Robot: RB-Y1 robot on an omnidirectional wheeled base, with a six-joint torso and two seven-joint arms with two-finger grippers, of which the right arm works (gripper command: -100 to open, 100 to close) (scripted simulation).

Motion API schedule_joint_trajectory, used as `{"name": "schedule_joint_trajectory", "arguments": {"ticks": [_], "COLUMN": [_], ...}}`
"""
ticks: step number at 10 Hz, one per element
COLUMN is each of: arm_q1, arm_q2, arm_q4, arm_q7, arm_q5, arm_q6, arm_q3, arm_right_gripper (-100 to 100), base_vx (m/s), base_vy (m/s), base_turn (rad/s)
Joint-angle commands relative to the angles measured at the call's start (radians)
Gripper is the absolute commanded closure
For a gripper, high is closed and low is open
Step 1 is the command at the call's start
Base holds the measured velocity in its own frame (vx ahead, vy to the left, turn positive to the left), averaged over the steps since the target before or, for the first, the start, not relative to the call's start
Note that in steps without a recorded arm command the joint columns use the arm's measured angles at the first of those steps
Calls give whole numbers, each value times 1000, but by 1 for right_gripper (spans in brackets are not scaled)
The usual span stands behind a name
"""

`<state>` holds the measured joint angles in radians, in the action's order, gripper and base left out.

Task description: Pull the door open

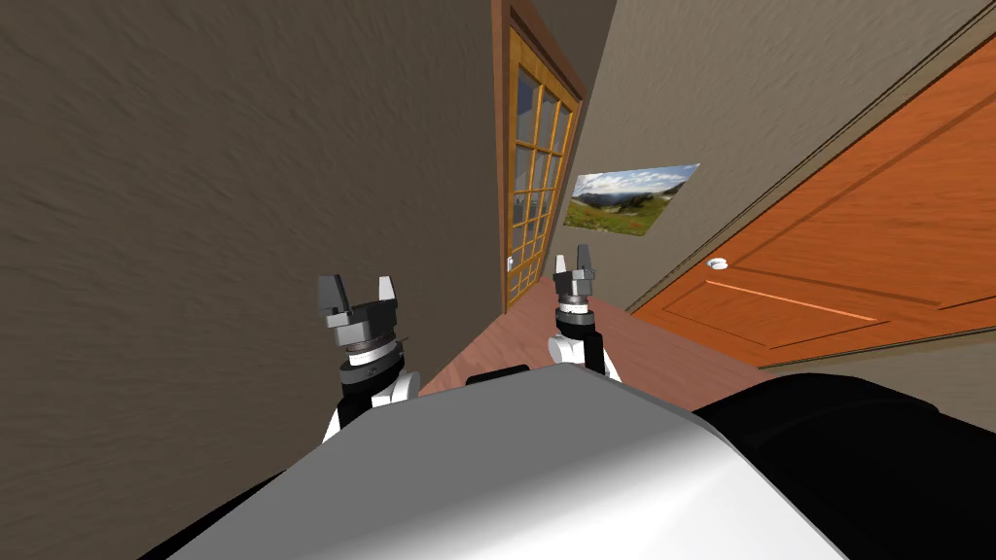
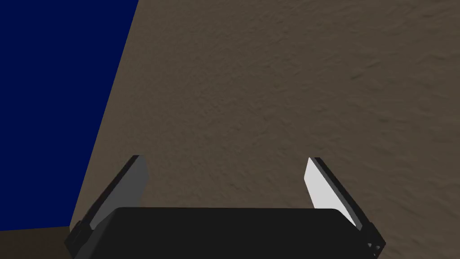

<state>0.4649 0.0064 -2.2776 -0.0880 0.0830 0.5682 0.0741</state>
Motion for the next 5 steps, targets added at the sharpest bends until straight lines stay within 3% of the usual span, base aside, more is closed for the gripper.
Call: {"name": "schedule_joint_trajectory", "arguments": {"ticks": [1,5], "arm_q1": [-13,-47], "arm_q2": [-8,-24], "arm_q4": [37,127], "arm_q7": [-24,-83], "arm_q5": [-13,-47], "arm_q6": [8,27], "arm_q3": [-3,-10], "arm_right_gripper": [-100,-100], "base_vx": [38,80], "base_vy": [-26,-62], "base_turn": [24,29]}}
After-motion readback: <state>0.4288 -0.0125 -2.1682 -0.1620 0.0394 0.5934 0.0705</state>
